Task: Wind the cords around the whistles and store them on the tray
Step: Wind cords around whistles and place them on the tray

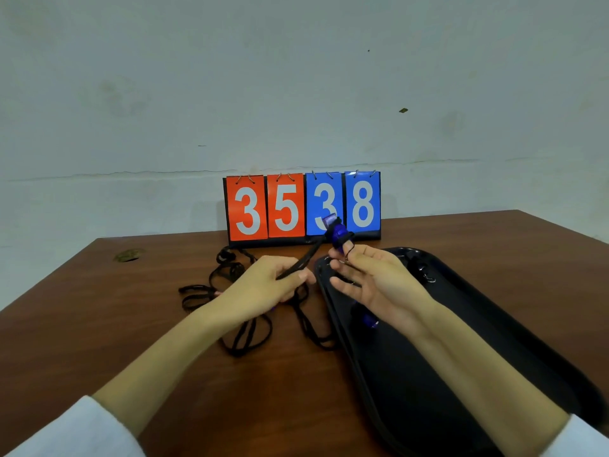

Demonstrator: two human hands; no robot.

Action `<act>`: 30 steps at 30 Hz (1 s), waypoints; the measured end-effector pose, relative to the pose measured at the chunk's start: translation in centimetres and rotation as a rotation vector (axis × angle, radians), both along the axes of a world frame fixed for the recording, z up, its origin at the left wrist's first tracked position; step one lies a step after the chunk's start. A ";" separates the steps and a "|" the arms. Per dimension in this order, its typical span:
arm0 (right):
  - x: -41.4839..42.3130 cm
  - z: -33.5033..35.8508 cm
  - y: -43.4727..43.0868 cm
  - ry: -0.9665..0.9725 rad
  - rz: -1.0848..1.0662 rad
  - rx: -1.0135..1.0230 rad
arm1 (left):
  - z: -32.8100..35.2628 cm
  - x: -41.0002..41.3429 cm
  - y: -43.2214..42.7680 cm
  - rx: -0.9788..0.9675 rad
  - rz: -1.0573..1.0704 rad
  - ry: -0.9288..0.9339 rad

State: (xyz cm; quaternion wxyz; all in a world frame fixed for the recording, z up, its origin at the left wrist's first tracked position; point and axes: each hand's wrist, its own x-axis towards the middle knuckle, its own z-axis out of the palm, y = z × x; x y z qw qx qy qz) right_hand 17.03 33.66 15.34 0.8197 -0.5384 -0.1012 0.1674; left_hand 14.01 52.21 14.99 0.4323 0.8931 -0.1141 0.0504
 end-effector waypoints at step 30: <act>-1.0 -0.4 0.5 -0.276 0.169 -0.624 | 2.4 -0.8 0.7 0.492 -0.028 -0.076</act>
